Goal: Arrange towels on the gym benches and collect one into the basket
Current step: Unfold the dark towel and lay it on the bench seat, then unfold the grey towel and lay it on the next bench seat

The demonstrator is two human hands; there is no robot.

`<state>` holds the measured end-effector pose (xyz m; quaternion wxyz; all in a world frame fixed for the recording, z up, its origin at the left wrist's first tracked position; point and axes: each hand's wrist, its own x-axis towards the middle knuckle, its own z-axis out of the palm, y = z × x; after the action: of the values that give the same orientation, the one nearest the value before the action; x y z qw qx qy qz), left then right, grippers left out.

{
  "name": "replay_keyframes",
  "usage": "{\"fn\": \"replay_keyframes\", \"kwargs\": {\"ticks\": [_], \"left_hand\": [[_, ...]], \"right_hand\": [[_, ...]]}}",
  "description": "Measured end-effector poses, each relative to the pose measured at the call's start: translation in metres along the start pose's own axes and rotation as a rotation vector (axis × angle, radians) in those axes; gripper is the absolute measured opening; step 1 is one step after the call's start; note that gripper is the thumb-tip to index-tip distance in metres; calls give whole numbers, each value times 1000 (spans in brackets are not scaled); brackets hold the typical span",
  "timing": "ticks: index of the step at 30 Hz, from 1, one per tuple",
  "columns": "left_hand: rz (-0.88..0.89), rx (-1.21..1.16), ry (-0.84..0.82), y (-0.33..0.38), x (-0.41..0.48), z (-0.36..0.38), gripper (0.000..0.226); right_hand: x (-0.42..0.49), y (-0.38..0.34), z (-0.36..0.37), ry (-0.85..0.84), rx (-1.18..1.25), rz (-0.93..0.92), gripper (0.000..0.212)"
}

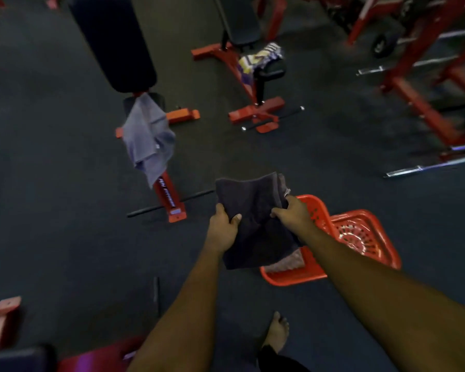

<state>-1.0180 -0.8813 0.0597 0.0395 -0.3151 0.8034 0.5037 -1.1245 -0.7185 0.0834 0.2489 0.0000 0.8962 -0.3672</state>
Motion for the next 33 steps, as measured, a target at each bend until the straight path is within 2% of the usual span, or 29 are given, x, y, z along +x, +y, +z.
{"fn": "replay_keyframes", "kwargs": {"ticks": [5,7,9,11,13,18,22,28,31,33], "left_hand": [[-56,34,-81,11,37,103,37],[-105,66,-120,5,44,123,43],[-161,131,-159,-3,51,140,59],[-194,204,-192,-8,55,145,72],[-200,227,-190,-6,57,135,69],[-183,204,-114,20,71,66,58],[-117,113,49,36,87,-23,53],[-51,128,245,33,123,-162,31],[-51,112,273,22,147,-228,42],[-51,120,277,13,170,-271,40]], "right_hand": [[55,80,-42,13,-90,81,39],[68,104,-45,-55,-163,129,50],[83,127,-46,-96,-270,187,64],[95,141,-43,-104,-353,221,61],[103,133,-40,-141,-376,229,50],[124,59,-17,-269,-418,116,39],[135,-41,15,-263,-346,-75,25],[152,-179,77,-297,-276,-254,16],[161,-239,107,-269,-236,-313,11],[166,-276,124,-270,-243,-311,7]]}}
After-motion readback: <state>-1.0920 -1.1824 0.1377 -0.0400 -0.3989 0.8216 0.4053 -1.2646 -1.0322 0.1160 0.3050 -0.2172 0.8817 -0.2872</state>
